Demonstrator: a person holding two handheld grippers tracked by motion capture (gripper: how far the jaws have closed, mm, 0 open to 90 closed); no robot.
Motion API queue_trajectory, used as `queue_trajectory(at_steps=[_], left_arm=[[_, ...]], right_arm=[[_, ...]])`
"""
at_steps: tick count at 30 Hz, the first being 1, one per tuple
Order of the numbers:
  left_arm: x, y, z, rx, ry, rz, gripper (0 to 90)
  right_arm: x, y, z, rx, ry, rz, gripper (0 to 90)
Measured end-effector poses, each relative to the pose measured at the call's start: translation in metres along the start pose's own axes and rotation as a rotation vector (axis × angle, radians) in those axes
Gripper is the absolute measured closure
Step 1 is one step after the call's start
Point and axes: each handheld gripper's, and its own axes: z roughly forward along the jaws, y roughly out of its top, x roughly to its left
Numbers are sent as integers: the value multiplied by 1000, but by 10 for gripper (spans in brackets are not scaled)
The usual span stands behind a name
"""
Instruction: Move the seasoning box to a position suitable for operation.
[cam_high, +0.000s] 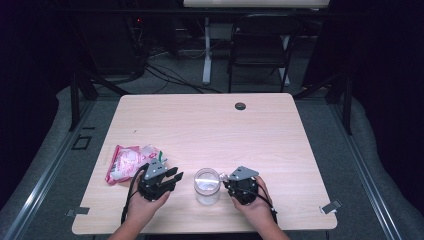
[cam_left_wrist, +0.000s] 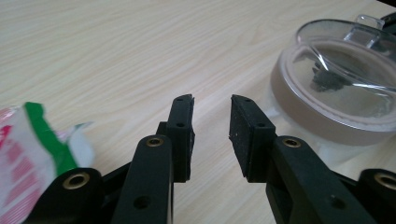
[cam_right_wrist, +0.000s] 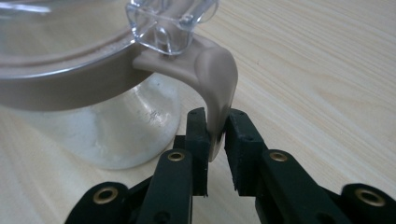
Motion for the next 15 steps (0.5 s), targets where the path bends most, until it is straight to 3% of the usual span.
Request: queue_trajectory(at_steps=[2, 7, 15], left_arm=[[-2, 5, 1, -3, -26, -3, 703], [-1, 7, 0, -28, -35, 0, 708], [-2, 6, 2, -26, -26, -5, 694]], right_arm=[[-1, -4, -6, 1, 7, -1, 787], [-4, -8, -16, -5, 20, 13, 769], [-9, -1, -36, -58, 26, 39, 755]])
